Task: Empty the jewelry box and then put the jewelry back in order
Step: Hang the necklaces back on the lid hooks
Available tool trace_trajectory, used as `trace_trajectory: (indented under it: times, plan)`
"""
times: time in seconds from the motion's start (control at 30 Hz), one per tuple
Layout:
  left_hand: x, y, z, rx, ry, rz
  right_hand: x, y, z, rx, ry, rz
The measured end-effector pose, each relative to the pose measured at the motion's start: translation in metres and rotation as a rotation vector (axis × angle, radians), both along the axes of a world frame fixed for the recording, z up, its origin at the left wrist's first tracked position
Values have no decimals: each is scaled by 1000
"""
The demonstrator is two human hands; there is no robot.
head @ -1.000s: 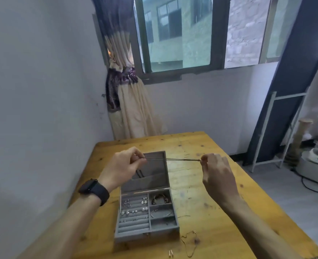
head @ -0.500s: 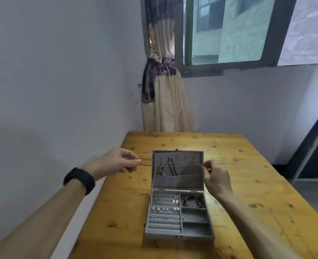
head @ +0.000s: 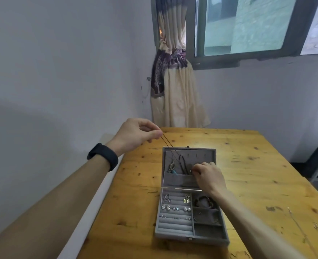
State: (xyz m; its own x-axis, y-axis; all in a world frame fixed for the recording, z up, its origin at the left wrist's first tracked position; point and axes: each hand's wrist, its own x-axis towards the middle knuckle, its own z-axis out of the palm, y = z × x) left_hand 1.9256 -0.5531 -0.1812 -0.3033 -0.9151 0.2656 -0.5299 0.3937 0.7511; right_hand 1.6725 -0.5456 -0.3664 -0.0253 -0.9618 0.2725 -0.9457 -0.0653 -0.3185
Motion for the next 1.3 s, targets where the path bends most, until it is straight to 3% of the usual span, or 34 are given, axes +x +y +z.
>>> trace_trajectory:
  times: [0.17, 0.33, 0.53, 0.7, 0.87, 1.03, 1.17, 1.3]
  plan:
    - [-26, -6, -1, -38, -48, -44, -2, 9, 6, 217, 144, 66]
    - [-58, -15, -8, -68, -189, -94, -10, 7, 9, 211, 20, 95]
    - [-94, -29, -1, -32, -209, -206, -20, 9, 52, -77, -856, 101]
    - [-122, -44, 9, -72, -231, -219, -23, 1, 91, 7, -1228, 294]
    - [-130, -55, 3, -119, -194, -168, -26, -14, 84, -193, -1112, 151]
    - [-117, -56, -34, -90, -296, -116, -31, -14, 53, -375, -725, 11]
    - [-110, -58, -56, -80, -370, -70, -24, -14, 32, -231, -595, 34]
    - [-106, -56, -68, -141, -591, -61, -16, -14, 14, -78, -450, 78]
